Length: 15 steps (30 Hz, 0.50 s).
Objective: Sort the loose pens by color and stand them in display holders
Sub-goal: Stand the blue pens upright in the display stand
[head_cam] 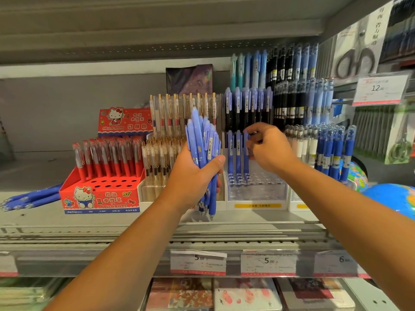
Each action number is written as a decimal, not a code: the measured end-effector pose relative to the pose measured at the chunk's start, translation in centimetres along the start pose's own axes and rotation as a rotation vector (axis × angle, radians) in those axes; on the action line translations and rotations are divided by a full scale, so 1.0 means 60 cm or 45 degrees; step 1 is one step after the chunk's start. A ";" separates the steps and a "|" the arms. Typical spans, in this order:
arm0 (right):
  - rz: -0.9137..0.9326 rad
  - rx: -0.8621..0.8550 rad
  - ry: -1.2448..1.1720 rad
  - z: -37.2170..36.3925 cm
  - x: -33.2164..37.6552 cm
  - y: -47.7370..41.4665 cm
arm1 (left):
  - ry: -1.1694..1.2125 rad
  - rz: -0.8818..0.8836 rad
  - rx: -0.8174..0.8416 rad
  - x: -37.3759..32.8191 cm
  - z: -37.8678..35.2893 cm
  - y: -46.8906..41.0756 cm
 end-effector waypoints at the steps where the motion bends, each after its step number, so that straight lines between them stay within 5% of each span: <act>1: -0.007 0.006 0.044 -0.001 -0.003 0.000 | 0.004 0.000 0.003 0.000 0.000 0.000; 15: 0.141 -0.165 0.379 0.015 0.030 0.033 | 0.013 -0.013 0.005 -0.005 -0.001 0.004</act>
Point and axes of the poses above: each hand's wrist, its own y-axis away from the middle knuckle, its own z-axis out of the back of the hand, x = y × z, the point moved 7 cm from there along -y, towards the middle knuckle, and after that the axes turned 3 degrees about -y, right-handed, at the moved point
